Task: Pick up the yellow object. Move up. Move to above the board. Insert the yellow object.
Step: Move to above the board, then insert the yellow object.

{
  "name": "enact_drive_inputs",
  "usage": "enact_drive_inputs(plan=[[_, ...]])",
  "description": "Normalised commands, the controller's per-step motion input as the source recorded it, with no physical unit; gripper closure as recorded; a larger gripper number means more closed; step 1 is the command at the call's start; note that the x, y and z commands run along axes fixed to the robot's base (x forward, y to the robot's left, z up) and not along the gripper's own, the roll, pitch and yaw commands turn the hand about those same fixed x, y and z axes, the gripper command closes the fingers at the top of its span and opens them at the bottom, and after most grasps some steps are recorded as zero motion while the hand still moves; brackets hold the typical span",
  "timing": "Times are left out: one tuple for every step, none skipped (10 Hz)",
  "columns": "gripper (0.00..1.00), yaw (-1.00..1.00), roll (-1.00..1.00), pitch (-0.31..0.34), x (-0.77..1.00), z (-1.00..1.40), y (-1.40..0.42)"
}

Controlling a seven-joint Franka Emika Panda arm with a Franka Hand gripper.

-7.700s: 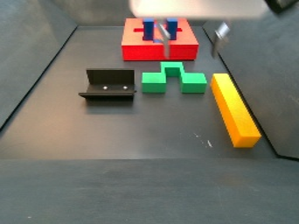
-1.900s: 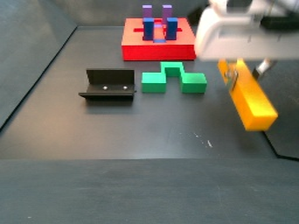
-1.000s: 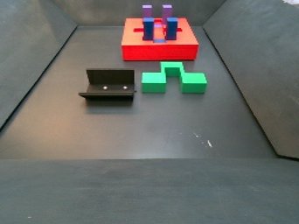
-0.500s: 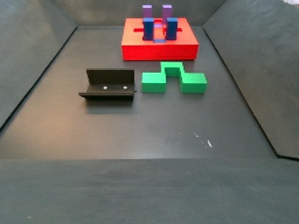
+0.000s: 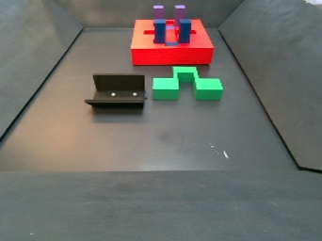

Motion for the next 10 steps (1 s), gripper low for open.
enact_drive_inputs(plan=[[1.0,0.0,0.02,0.179,0.58,0.14,-0.95],[1.0,0.0,0.02,0.168,0.45,0.12,-0.69],[1.0,0.01,0.02,0.106,0.23,0.08,-0.34],[1.0,0.0,0.02,0.073,0.15,0.06,-0.25],[1.0,0.0,0.0,0.0,0.0,-0.08,0.0],[1.0,0.0,0.13,-0.006,0.09,-0.32,-0.17],[1.0,0.01,0.28,-0.043,0.4,-0.65,-0.33],[1.0,0.0,0.29,-0.05,0.44,-0.62,-0.31],[1.0,0.03,0.25,-0.09,0.42,-0.68,-0.26],[1.0,0.07,0.22,-0.099,0.37,-0.7,-0.13]])
